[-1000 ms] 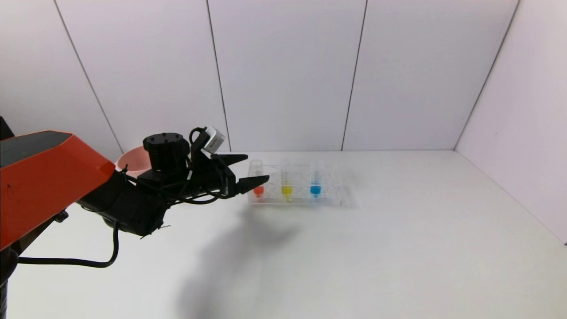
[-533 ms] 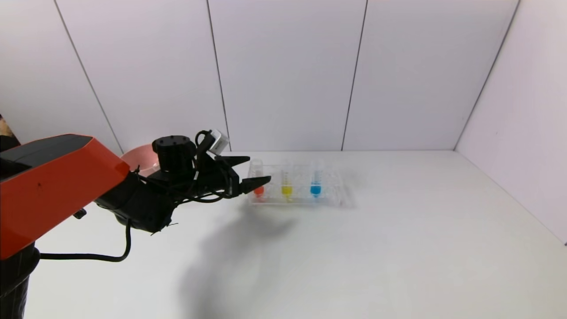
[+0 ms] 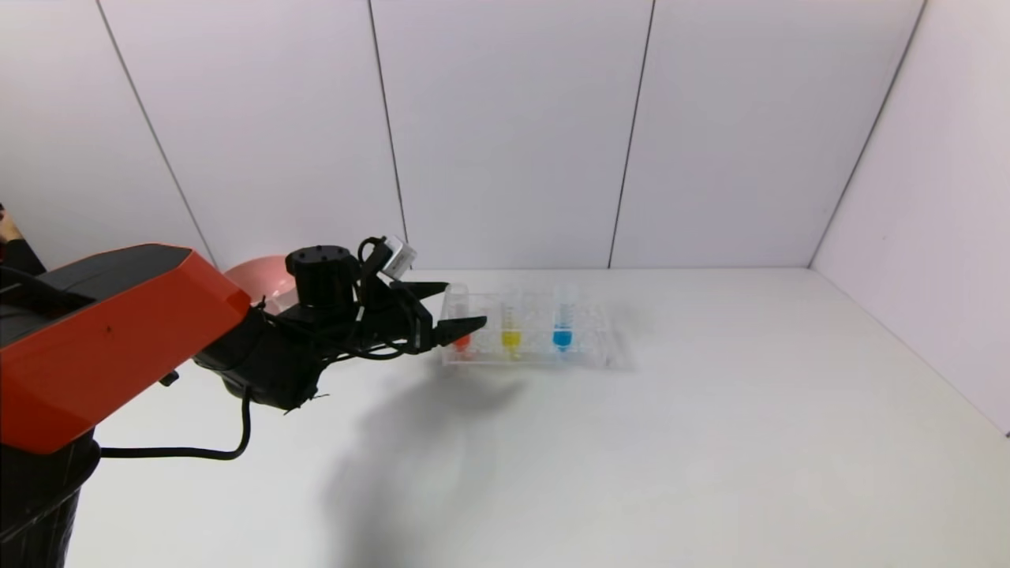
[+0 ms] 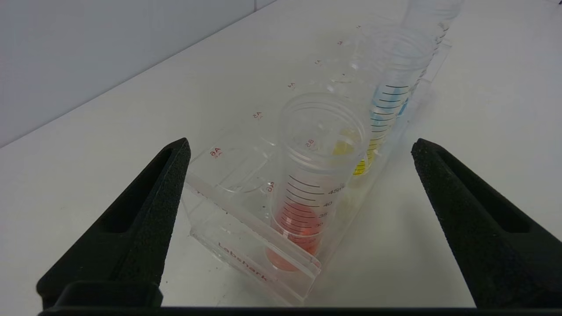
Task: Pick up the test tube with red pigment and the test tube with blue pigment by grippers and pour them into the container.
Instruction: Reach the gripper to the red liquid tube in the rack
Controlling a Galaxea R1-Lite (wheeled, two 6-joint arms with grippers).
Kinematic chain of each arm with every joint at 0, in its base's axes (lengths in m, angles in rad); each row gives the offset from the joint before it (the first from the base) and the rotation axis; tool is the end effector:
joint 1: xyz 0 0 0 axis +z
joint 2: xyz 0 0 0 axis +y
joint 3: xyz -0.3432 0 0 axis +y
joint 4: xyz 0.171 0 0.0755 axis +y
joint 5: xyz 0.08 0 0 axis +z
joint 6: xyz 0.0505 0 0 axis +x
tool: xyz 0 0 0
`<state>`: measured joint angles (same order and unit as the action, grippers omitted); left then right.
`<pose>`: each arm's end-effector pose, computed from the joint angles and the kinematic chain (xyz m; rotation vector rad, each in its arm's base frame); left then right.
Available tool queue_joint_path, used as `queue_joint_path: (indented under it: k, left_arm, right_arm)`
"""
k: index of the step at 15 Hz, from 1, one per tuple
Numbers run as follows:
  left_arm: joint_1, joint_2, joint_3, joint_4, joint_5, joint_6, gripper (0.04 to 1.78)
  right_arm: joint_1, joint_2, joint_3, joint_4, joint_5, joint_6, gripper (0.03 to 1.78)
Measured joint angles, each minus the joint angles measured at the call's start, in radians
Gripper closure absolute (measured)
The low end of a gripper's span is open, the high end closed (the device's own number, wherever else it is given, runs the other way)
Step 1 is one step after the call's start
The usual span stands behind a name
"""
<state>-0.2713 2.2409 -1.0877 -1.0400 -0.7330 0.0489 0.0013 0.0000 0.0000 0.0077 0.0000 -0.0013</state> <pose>0.4421 -0.1580 0.1300 0.0177 0.0904 -1.0057 -0.0417 -0.0001 0.0745 -0.0013 0.0077 0.0013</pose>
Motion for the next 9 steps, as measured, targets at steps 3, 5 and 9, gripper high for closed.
queue_joint_path:
  k: [3,5,9]
  left_arm:
    - [0.0,0.015,-0.022,0.015,0.0,0.001,0.25]
    - [-0.001,0.025,-0.036,0.024,0.0,0.001,0.51]
    - [-0.002,0.035,-0.048,0.03,-0.004,0.001,1.23]
  right_arm:
    - [0.0,0.0,0.0,0.0,0.0,0.0,0.04]
    - [0.0,0.0,0.0,0.0,0.0,0.0,0.04]
    - [0.0,0.0,0.0,0.0,0.0,0.0,0.04]
